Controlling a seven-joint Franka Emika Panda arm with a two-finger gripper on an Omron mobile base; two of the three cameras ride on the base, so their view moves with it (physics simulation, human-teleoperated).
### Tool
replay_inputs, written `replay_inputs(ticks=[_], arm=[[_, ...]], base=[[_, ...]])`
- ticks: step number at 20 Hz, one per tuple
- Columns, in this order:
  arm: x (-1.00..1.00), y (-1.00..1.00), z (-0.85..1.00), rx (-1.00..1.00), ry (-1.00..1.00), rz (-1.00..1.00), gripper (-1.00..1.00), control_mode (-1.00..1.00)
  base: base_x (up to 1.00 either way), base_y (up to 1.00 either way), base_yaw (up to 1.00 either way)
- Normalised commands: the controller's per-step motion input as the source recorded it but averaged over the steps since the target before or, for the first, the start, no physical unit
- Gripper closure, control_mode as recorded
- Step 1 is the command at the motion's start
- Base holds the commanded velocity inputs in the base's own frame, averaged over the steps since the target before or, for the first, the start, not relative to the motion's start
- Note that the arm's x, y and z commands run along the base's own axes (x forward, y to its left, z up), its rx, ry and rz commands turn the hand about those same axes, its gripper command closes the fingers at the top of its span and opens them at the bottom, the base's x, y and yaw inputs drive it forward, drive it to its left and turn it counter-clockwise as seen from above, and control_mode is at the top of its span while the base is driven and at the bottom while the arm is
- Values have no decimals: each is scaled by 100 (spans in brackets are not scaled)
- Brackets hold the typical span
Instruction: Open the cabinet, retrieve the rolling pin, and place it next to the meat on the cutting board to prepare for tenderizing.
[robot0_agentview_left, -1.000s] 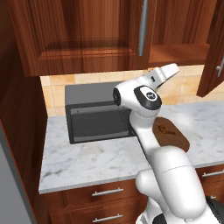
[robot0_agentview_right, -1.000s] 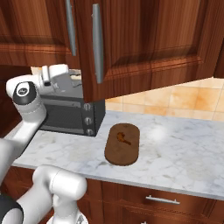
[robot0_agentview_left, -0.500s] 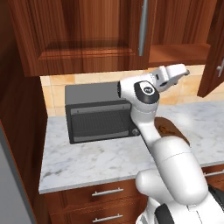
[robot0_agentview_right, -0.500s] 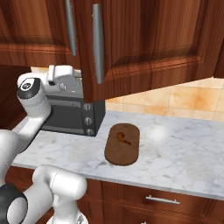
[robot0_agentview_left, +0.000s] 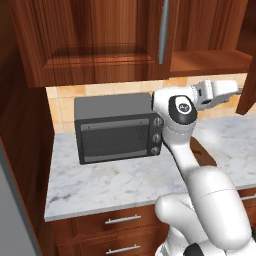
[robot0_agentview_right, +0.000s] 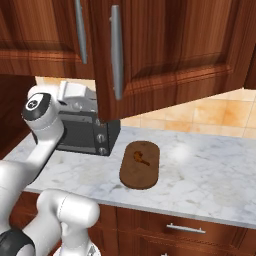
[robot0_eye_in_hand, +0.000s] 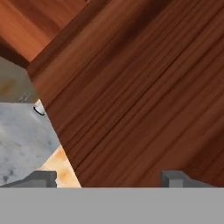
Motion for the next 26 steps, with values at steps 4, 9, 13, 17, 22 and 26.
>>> replay_inputs(ticks=[4,9,13,17,22,26], arm=[[-76,-39,0,0,-9,-12,-100,-100],[-31,-43,0,0,-2,-9,-100,-100],[0,-66,-5,0,0,-2,-100,-100],[0,-74,-2,0,0,0,-100,-100],[0,-76,-1,0,-1,0,-100,-100],[0,-79,-4,0,-2,0,-100,-100]], base=[[0,0,0],[0,0,0],[0,0,0],[0,0,0],[0,0,0],[0,0,0]])
